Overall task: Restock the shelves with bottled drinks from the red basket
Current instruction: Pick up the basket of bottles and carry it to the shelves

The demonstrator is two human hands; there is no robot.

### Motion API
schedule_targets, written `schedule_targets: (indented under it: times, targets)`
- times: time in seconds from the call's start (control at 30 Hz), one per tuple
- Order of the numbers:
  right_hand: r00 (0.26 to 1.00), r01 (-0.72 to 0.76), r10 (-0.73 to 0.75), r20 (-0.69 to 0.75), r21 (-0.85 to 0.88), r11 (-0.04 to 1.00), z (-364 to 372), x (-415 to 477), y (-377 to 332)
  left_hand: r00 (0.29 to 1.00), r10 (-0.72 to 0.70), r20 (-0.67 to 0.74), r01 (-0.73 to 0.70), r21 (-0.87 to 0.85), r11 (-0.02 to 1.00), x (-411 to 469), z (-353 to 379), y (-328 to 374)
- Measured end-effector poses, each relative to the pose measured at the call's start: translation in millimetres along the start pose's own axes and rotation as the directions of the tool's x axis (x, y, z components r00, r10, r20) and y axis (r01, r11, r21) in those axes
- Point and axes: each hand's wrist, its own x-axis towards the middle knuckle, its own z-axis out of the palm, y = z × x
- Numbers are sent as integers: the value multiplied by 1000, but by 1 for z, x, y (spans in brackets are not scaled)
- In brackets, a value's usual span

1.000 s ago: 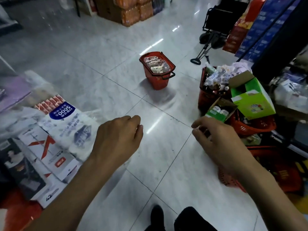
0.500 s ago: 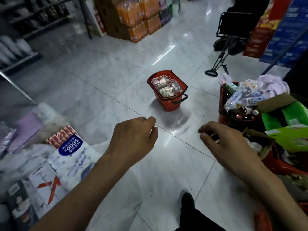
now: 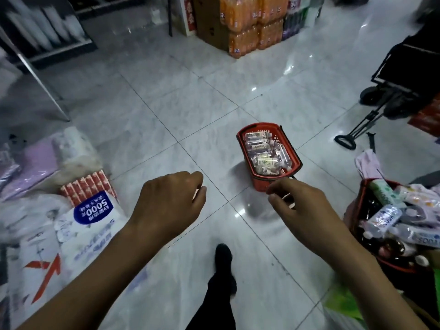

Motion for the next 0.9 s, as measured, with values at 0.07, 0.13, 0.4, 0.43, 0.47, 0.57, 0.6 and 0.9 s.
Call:
schedule_targets:
  times: [0.07, 0.13, 0.4, 0.43, 0.47, 0.57, 0.6, 0.9]
  targets:
    - [1000, -20, 20, 9, -21, 1000, 0, 49, 5, 999, -44, 2, 44, -82, 996, 47, 12, -13]
    - [998, -63, 63, 4, -30, 998, -3, 93, 10, 997, -77, 30, 81, -164, 983, 95, 22, -30]
    - [939, -304, 315, -136, 97, 948, -36, 222, 48, 985, 15, 173, 41, -316, 948, 303, 46, -46]
    - [921, -338, 356, -157, 131, 932, -38, 233, 57, 980, 45, 192, 22, -332, 943, 326, 53, -42]
    - [901, -373, 398, -170, 163, 913, -38, 244, 67, 973, 75, 216, 4, -342, 940, 348, 61, -37]
    - [822, -477, 534, -200, 272, 836, -38, 283, 104, 942, 159, 296, -44, -362, 931, 417, 98, -22]
    - [791, -504, 573, -216, 302, 809, -37, 297, 119, 927, 182, 327, -48, -378, 925, 440, 113, -17]
    - [456, -689, 889, -46, 615, 384, -20, 431, 249, 756, 207, 621, 26, -345, 938, 634, 224, 36]
